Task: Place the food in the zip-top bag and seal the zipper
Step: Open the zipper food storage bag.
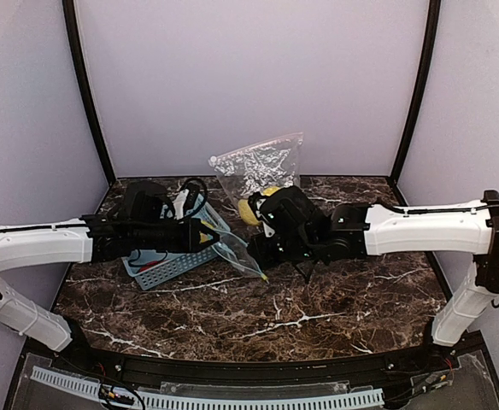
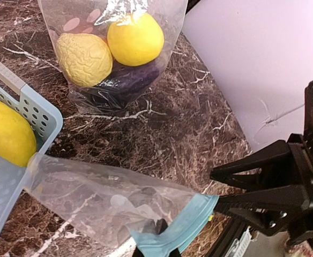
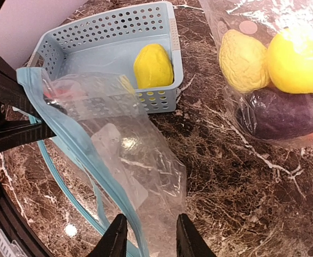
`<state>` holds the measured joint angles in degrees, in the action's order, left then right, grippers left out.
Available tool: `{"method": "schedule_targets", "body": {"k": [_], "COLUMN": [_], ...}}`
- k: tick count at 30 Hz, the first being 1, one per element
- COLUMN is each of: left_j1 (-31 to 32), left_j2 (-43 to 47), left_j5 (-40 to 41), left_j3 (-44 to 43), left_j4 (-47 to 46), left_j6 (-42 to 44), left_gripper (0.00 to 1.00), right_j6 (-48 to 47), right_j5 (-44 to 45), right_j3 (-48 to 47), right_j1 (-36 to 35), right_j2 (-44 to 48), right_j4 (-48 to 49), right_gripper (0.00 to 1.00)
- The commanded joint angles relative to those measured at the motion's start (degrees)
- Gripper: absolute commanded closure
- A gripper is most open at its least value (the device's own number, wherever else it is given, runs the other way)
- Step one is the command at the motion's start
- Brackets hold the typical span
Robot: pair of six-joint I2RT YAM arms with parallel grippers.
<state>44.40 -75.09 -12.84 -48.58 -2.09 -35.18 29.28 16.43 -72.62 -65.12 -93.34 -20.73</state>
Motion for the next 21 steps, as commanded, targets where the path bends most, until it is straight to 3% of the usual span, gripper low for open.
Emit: {"method": "schedule_targets", "body": {"k": [1,16,21], "left_j1": [0.9,1.0,1.0], "left_j2": [2.7,7.6,7.2], "left_j5": [3.6,6.8,7.7], "left_j3": [1.9,7.2,6.9], "left_j4": [-6.1,-10.3,-8.1], "left_j6": [-8.7,-14.2,-13.4], "left_gripper": [0.99,0.99,0.99], "right_j6": [3.1,10.8,5.8], "right_j5": [3.6,4.9,2.8], "right_j3": [0.2,0.6,3.5], "right_j1": [-0.4,-0.1,-0.7], "right_j2": [-1.4,-5.2,-1.3], "right_j4": [-0.4,-0.6,7.0], "right_gripper": [0.68,0.59,0.41]}}
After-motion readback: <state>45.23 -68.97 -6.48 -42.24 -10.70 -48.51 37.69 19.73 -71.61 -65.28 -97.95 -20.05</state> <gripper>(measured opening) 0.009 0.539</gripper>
